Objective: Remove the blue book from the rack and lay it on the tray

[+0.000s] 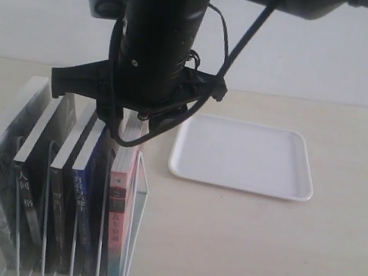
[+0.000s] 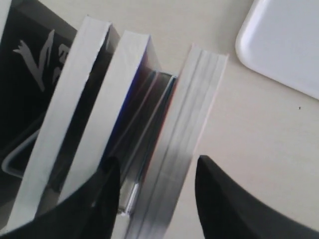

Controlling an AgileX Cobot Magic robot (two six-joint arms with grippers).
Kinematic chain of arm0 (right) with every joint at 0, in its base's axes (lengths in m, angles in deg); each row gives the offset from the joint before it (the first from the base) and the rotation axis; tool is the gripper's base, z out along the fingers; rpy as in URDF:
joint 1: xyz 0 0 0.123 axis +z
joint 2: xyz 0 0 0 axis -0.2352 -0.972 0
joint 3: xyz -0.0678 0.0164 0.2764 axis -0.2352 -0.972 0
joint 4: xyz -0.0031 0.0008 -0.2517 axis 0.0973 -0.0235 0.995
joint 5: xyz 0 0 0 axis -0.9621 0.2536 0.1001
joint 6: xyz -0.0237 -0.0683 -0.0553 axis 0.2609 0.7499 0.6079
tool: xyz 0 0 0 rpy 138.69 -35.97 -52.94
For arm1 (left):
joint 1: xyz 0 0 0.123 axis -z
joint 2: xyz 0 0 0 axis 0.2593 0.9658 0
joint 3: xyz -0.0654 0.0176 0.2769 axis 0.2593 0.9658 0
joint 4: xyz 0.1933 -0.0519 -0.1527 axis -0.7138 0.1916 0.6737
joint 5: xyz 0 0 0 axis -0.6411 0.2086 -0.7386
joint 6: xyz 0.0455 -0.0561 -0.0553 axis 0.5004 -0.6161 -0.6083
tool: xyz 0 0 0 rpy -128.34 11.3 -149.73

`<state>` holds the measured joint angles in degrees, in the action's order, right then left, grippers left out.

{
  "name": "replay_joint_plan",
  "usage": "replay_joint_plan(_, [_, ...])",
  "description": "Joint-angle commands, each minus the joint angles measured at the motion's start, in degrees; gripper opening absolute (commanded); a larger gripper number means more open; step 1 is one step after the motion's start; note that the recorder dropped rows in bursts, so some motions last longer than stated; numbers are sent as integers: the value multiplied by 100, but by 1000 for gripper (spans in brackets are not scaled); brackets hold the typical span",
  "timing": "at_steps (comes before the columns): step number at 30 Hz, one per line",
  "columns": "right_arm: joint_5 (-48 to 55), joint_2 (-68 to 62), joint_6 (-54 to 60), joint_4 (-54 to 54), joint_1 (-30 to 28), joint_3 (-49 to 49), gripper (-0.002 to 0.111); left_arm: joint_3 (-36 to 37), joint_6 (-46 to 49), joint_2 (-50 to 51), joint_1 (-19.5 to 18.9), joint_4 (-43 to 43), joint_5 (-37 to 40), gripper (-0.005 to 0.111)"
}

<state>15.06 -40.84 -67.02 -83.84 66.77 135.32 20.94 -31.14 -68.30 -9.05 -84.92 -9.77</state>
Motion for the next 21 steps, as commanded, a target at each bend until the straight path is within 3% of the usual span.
replay_joint_plan(1, [-78,21,-67,4,-4,4,41,19,-38,-18,-20,0,4,5])
replay_joint_plan(5, [-66,21,-67,4,-4,4,5,19,-38,-18,-20,0,4,5])
replay_joint_plan(6, [-66,21,-67,4,-4,4,2,19,-38,-18,-20,0,4,5])
replay_joint_plan(21, [-43,705,-347,-8,6,103,0,19,-38,-18,-20,0,4,5])
